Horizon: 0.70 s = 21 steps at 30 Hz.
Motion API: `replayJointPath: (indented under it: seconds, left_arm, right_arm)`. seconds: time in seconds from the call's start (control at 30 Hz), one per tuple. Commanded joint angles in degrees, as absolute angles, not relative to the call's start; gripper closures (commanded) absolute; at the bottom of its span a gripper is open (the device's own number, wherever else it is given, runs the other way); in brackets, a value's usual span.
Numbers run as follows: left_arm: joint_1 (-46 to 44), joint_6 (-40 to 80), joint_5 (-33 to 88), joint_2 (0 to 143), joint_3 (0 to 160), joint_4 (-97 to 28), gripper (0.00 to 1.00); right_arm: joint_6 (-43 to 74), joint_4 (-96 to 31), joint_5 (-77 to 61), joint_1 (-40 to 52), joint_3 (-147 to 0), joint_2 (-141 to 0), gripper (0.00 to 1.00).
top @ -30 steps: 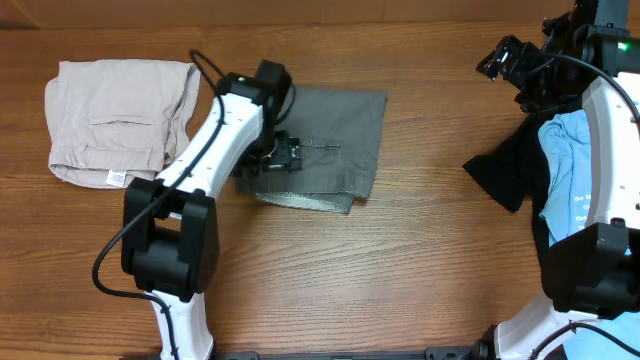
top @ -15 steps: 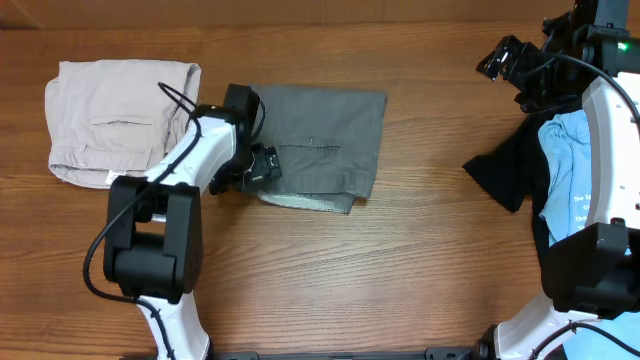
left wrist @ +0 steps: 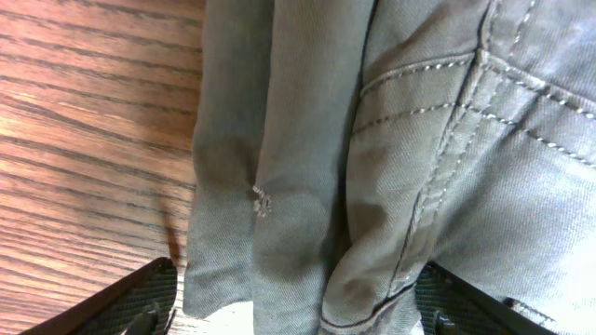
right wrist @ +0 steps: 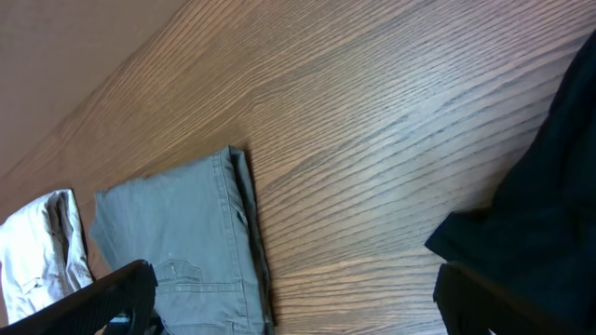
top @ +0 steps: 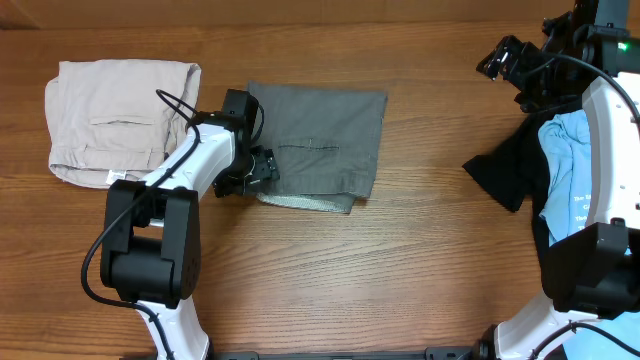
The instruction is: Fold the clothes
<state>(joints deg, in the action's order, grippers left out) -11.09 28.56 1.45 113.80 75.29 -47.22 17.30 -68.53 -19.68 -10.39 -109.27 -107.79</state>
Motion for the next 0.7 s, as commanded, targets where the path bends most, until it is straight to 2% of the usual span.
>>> replayJointPath:
  seconds: [0.0, 0.17, 0.3, 0.43, 0.47, 0.53, 0.67]
  left_arm:
    - [-11.3, 28.3, -3.6, 116.1, 72.7, -47.7, 0.16]
    - [-11.3, 25.3, -3.5, 116.1, 71.6, -45.1, 0.3]
    - [-11.2, 25.3, -3.6, 116.1, 69.8, -44.1, 0.37]
    - [-11.2, 25.3, -3.6, 116.1, 69.0, -43.7, 0.67]
    - [-11.2, 25.3, -3.6, 116.1, 69.0, -43.6, 0.79]
    - [-11.2, 25.3, -3.6, 116.1, 69.0, -43.4, 0.96]
    - [-11.2, 22.8, -5.2, 116.1, 71.1, -43.3, 0.96]
  right_arm:
    - [17.1, -68.2, -20.0, -10.3, -109.2, -107.7, 0.0]
    - [17.1, -68.2, -20.0, -10.3, -109.2, -107.7, 0.0]
    - [17.1, -68.2, -20.0, -10.3, -109.2, -107.7, 0.0]
    - [17.1, -68.2, -20.0, -10.3, -109.2, -107.7, 0.0]
    - [17.1, -68.2, -20.0, -10.3, -109.2, -107.7, 0.0]
    - [17.1, -68.2, -20.0, -10.3, -109.2, -107.7, 0.0]
    - [17.1, -68.2, -20.0, -10.3, -109.2, -107.7, 0.0]
